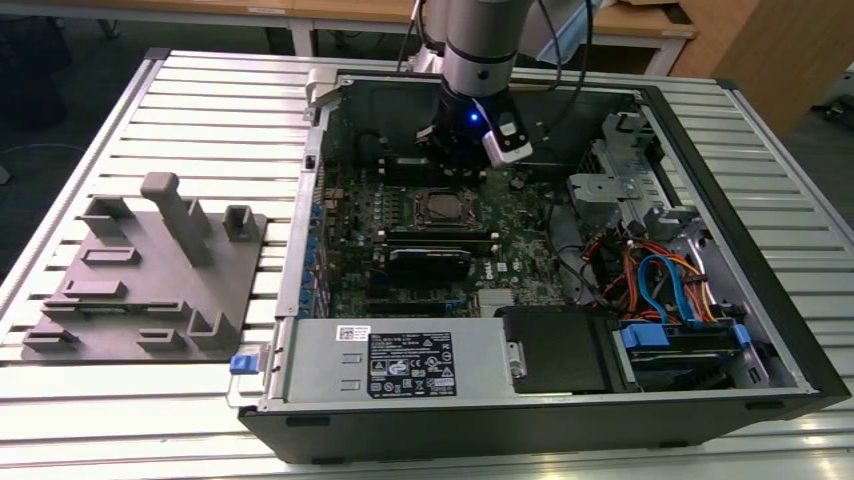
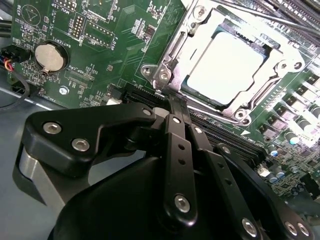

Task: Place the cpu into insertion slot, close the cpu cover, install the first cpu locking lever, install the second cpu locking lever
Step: 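Install the first cpu locking lever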

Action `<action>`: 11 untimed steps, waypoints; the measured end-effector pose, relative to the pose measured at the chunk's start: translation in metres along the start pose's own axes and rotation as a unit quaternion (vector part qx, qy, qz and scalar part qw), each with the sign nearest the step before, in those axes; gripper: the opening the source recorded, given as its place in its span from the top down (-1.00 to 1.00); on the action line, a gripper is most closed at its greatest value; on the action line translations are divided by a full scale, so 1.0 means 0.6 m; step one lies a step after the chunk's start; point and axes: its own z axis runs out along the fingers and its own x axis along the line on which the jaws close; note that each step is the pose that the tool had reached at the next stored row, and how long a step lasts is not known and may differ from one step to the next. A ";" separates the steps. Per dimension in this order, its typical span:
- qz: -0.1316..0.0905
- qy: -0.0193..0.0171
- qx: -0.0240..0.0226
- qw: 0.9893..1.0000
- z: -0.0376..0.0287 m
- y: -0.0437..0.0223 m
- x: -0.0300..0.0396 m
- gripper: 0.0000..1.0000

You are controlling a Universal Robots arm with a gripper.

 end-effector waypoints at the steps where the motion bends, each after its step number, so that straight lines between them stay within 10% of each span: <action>1: 0.000 0.000 -0.001 1.000 0.001 0.000 0.000 0.80; 11: 0.000 0.000 0.000 1.000 -0.003 0.000 0.000 0.80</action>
